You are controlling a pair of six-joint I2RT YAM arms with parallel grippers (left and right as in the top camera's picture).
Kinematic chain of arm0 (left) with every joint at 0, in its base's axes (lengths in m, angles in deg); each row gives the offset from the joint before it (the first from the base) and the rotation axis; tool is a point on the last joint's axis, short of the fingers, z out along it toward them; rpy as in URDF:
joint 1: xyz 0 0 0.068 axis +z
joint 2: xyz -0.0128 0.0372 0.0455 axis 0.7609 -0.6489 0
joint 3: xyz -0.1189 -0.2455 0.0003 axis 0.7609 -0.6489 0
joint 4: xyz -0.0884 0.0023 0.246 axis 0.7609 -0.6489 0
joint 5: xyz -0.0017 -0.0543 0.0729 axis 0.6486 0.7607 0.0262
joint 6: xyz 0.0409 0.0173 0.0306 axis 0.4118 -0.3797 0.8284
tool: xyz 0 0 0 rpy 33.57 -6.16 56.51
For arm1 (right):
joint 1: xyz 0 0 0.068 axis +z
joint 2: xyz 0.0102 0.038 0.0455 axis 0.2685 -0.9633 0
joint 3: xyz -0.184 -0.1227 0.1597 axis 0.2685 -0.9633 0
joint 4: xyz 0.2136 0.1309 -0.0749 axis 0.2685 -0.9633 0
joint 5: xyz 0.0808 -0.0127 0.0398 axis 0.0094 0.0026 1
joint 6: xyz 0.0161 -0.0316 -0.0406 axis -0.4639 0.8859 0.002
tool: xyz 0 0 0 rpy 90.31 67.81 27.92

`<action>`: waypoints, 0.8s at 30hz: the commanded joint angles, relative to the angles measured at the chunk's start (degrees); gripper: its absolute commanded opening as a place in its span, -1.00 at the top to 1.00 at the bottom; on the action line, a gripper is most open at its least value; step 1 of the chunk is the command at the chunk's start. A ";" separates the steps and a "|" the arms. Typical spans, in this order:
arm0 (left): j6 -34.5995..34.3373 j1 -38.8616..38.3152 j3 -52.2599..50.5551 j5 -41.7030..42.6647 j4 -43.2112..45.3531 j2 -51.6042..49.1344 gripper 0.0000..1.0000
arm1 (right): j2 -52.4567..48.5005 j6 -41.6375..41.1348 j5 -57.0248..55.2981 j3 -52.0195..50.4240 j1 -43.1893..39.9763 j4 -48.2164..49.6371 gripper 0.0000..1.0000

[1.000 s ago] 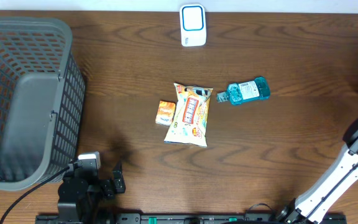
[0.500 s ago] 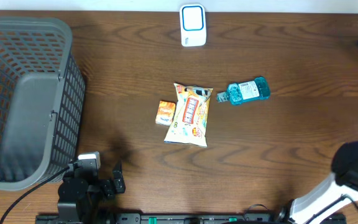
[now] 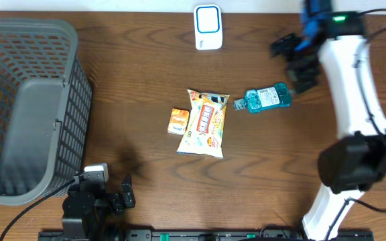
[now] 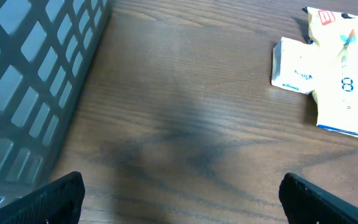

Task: Scan the item barcode
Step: 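Reach the right gripper to the teal mouthwash bottle and grasp it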

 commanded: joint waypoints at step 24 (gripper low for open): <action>-0.50 0.24 -0.22 -0.48 -0.15 0.07 -1.00 | -18.32 -17.44 -4.13 -8.70 11.76 10.88 -0.11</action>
